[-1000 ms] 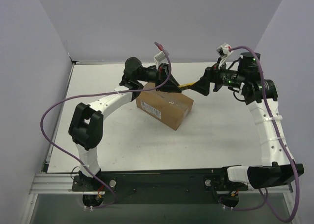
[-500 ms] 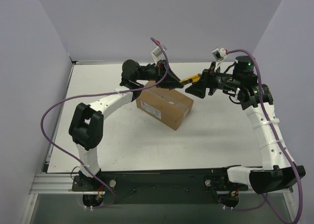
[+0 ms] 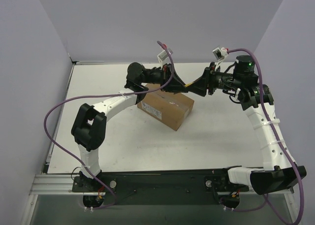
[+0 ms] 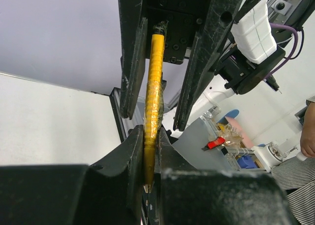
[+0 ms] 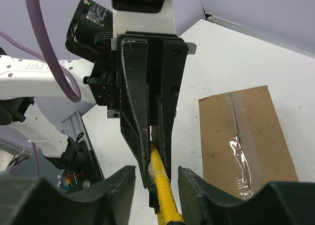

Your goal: Unpack the express box

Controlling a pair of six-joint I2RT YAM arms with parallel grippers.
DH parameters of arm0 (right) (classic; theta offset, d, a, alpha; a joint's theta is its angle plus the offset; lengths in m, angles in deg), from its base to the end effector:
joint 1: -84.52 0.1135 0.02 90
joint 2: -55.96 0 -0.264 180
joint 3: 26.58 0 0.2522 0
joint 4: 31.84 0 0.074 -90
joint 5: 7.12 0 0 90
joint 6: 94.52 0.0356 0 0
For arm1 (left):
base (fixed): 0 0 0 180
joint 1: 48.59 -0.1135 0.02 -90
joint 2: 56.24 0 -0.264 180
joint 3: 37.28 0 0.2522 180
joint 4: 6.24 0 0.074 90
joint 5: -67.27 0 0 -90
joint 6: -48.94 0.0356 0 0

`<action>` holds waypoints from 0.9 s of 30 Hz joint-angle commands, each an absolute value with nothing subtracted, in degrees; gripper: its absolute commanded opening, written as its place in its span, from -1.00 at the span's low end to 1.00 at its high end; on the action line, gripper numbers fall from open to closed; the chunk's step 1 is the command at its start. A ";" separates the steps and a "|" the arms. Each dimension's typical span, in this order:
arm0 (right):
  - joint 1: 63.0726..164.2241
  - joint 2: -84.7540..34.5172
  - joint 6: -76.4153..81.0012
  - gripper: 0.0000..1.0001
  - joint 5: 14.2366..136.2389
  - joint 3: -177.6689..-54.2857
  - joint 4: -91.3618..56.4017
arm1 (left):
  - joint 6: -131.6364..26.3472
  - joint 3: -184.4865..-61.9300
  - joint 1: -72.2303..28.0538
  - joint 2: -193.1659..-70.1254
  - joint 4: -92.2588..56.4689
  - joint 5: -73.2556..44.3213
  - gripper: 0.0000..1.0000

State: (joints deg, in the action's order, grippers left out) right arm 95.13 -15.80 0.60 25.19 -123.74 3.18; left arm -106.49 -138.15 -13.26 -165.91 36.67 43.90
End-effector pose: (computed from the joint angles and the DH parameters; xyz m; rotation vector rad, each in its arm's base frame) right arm 0.2470 0.0769 0.4569 -0.8261 1.5738 1.0655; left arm 0.3328 -0.2759 0.3729 0.9874 1.3570 -1.9723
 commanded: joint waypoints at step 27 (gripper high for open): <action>99.64 -25.42 -26.32 -1.00 24.86 -139.13 28.77 | -98.54 -135.68 -13.52 -166.90 42.13 55.32 -1.00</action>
State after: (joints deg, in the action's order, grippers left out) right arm 98.41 -24.98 -22.76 24.09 -135.91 25.67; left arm -99.28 -136.47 -13.69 -166.96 38.33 52.21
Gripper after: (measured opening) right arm 0.180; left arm 0.231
